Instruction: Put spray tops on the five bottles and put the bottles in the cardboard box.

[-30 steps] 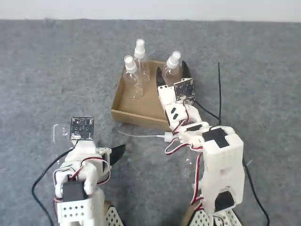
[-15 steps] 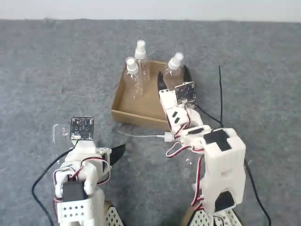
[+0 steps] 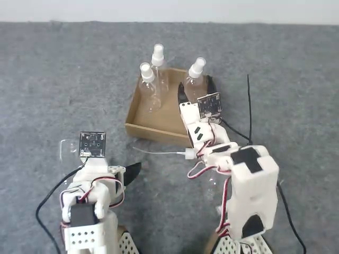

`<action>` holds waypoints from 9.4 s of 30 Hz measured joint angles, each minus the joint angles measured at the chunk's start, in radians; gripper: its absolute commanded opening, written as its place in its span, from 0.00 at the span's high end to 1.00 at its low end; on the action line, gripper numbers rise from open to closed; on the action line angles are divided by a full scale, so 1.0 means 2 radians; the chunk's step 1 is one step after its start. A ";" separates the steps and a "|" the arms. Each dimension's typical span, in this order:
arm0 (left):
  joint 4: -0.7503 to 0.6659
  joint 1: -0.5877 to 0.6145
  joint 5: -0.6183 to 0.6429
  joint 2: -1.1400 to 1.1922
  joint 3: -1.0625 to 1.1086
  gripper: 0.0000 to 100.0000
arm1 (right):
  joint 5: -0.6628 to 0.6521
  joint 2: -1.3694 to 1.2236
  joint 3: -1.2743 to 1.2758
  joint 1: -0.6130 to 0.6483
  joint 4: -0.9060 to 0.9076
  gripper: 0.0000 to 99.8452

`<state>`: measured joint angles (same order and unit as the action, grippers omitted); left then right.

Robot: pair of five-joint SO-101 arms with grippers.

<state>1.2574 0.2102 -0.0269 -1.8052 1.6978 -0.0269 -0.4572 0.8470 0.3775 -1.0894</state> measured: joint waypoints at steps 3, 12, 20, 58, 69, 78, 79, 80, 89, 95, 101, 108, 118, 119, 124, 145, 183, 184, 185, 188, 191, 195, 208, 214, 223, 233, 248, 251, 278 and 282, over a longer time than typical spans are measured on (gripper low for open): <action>0.000 0.000 0.000 0.000 0.000 0.62 | 0.000 0.031 0.035 0.005 0.000 0.75; 0.000 0.000 0.000 0.000 0.000 0.62 | 0.000 0.073 0.075 0.006 0.000 0.75; 0.000 0.000 0.000 0.000 0.000 0.62 | 0.000 0.091 0.101 0.005 0.000 0.75; 0.000 0.000 0.000 0.000 0.000 0.62 | 0.000 0.529 0.183 -0.012 0.527 0.75; 0.000 0.000 0.000 0.000 0.000 0.62 | 0.000 0.700 0.183 -0.030 0.717 0.75; 0.000 0.000 0.000 0.000 0.000 0.62 | -0.020 0.775 0.183 -0.028 0.835 0.75; 0.000 0.000 0.000 0.000 0.000 0.62 | -0.030 0.782 0.183 -0.028 0.849 0.75; 0.000 0.000 0.000 0.000 0.000 0.62 | -0.038 0.788 0.183 -0.028 0.865 0.75; 0.000 0.000 0.000 0.000 0.000 0.62 | -0.073 0.819 0.146 -0.033 1.054 0.75; 0.000 0.000 0.000 0.000 0.000 0.62 | -0.074 0.819 0.087 -0.033 1.158 0.75; 0.000 0.000 0.000 0.000 0.000 0.62 | -0.074 0.820 0.082 -0.033 1.198 0.75; 0.000 0.000 0.000 0.000 0.000 0.62 | -0.074 0.809 0.073 -0.033 1.211 0.75; 0.000 0.000 0.000 0.000 0.000 0.62 | -0.122 0.626 -0.072 -0.037 1.292 0.75; 0.000 0.000 0.000 0.000 0.000 0.62 | -0.134 0.614 -0.086 -0.037 1.303 0.75; 0.000 0.000 0.000 0.000 0.000 0.62 | -0.230 0.593 -0.119 -0.035 1.347 0.75; 0.000 0.000 0.000 0.000 0.000 0.62 | -0.636 0.593 -0.021 -0.035 1.362 0.75; 0.000 0.000 0.000 0.000 0.000 0.62 | -0.672 0.603 0.142 -0.034 1.110 0.75; 0.000 0.000 0.000 0.000 0.000 0.62 | -0.672 0.602 0.142 -0.034 1.108 0.75; 0.000 0.000 0.000 0.000 0.000 0.62 | -0.672 0.601 0.142 -0.034 1.104 0.75; 0.000 0.000 0.000 0.000 0.000 0.62 | -0.671 0.593 0.142 -0.034 1.094 0.75; 0.000 0.000 0.000 0.000 0.000 0.62 | -0.661 0.593 0.147 -0.034 1.079 0.75; 0.000 0.000 0.000 0.000 0.000 0.62 | -0.654 0.594 0.164 -0.034 1.048 0.75; 0.000 0.000 0.000 0.000 0.000 0.62 | -0.652 0.603 0.176 -0.038 1.024 0.97; 0.000 0.000 0.000 0.000 0.000 0.62 | -0.651 0.603 0.170 -0.038 1.024 0.97; 0.000 0.000 0.000 0.000 0.000 0.62 | -0.570 0.599 0.146 -0.037 1.072 0.85; 0.000 0.000 0.000 0.000 0.000 0.62 | -0.519 0.591 0.122 -0.036 1.141 0.68; 0.000 0.000 0.000 0.000 0.000 0.62 | -0.518 0.591 0.122 0.064 1.142 0.69; 0.000 0.000 0.000 0.000 0.000 0.62 | -0.518 0.591 0.123 0.064 1.138 0.69; 0.000 0.000 0.000 0.000 0.000 0.62 | -0.518 0.591 0.181 0.066 1.072 0.86; 0.000 0.000 0.000 0.000 0.000 0.62 | -0.518 0.591 0.191 0.063 1.057 0.98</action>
<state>1.2574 0.2102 -0.0269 -1.8052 1.6978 -1.0625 0.7242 1.2290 0.5033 1.0249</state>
